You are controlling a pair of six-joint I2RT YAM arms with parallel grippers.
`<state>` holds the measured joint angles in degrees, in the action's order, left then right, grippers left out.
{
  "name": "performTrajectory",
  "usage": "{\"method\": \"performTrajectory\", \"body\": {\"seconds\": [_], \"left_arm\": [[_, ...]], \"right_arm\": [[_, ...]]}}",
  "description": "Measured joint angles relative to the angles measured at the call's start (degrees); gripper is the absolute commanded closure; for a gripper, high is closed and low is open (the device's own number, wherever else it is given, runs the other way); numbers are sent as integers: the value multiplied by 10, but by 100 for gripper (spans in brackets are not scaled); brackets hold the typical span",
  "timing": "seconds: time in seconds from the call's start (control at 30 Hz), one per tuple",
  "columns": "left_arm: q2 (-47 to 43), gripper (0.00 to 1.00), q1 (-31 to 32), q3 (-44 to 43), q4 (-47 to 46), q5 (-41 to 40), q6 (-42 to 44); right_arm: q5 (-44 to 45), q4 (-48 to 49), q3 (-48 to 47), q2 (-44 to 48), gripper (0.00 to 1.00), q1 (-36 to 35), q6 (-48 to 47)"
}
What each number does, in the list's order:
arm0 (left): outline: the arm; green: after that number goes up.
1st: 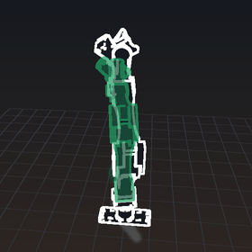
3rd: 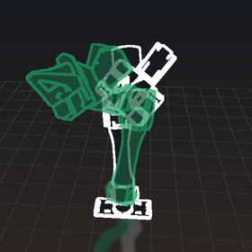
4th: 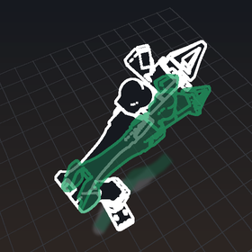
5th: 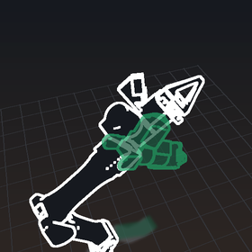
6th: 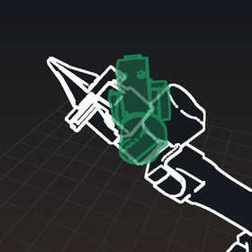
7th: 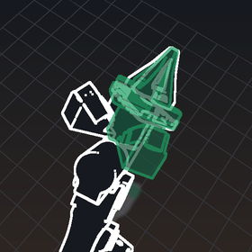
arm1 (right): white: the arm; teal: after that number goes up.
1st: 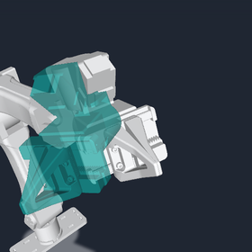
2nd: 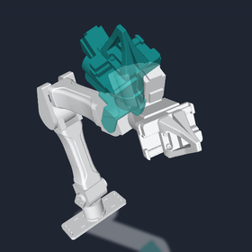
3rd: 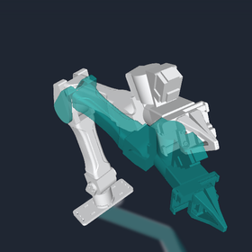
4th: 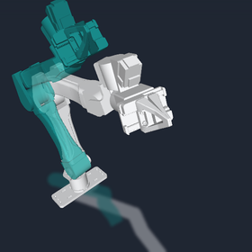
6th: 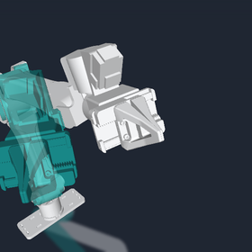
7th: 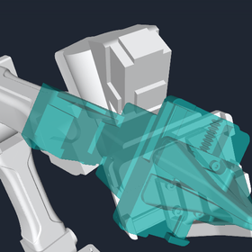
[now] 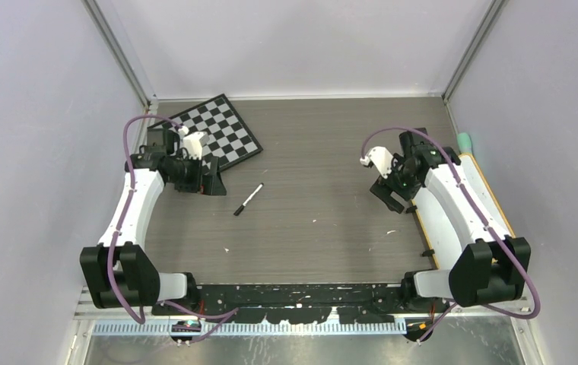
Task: Write a sentence on the whiteboard
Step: Move the whiteboard to the center of the board.
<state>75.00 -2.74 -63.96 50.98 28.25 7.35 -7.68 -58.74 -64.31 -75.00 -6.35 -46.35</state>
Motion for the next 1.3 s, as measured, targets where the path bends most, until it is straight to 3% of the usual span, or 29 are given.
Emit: {"method": "performTrajectory", "body": {"seconds": [0.37, 0.87, 1.0, 1.3], "left_arm": [[0, 0, 0, 0, 8, 29, 10], [5, 0, 0, -5, 17, 42, 21], [6, 0, 0, -5, 17, 42, 21], [7, 0, 0, -5, 16, 41, 21]], "right_arm": [[98, 80, 91, -54, 37, -19, -160], [198, 203, 173, -124, 48, -22, -314], [212, 216, 174, -140, 60, -22, -340], [243, 218, 167, -175, 99, -27, -386]]}}
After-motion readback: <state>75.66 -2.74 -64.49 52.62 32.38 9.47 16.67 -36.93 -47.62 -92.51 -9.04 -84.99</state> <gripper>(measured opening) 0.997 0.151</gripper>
